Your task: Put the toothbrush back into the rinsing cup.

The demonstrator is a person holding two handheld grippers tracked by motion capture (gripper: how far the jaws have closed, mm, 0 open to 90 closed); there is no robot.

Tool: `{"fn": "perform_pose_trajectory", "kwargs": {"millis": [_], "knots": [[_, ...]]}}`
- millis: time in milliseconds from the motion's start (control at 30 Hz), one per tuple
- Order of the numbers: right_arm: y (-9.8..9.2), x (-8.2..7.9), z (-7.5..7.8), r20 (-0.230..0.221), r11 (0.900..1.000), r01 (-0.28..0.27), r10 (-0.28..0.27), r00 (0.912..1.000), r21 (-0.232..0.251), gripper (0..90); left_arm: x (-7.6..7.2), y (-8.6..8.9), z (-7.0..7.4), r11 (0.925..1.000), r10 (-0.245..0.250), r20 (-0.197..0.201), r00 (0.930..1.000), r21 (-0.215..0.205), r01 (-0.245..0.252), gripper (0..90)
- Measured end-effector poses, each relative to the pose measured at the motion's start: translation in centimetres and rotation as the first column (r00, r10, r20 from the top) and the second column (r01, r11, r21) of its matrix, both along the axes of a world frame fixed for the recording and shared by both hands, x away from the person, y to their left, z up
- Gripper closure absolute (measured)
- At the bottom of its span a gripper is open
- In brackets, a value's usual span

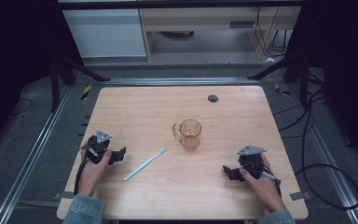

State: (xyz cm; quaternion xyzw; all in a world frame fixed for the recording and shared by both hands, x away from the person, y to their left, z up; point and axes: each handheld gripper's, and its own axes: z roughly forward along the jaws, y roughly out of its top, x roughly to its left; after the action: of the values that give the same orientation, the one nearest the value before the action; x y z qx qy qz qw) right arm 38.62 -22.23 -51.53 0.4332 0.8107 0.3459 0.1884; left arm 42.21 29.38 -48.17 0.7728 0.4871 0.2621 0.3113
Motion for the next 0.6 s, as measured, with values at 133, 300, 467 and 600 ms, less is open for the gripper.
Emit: {"fn": "perform_pose_trajectory", "kwargs": {"millis": [133, 300, 467, 600], "knots": [[0.0, 0.0, 0.0, 0.0, 1.0, 0.0, 0.0, 1.0, 0.0, 0.4, -0.4, -0.6, 0.6, 0.9994, -0.028, -0.022, 0.9993, 0.019, 0.029, 5.7], [0.0, 0.0, 0.0, 0.0, 1.0, 0.0, 0.0, 1.0, 0.0, 0.4, -0.9, -1.6, 1.6, 0.9965, -0.073, -0.051, 0.996, 0.035, 0.075, 5.8], [0.0, 0.0, 0.0, 0.001, 1.0, -0.001, 0.001, 1.0, -0.002, 0.4, -1.3, -3.1, 3.0, 0.987, -0.154, -0.093, 0.9837, 0.033, 0.157, 9.7], [0.0, 0.0, 0.0, 0.006, 1.0, -0.004, 0.004, 1.0, -0.006, 0.4, -1.5, -4.5, 3.4, 0.9659, -0.226, -0.158, 0.9613, 0.093, 0.242, 13.0]]}}
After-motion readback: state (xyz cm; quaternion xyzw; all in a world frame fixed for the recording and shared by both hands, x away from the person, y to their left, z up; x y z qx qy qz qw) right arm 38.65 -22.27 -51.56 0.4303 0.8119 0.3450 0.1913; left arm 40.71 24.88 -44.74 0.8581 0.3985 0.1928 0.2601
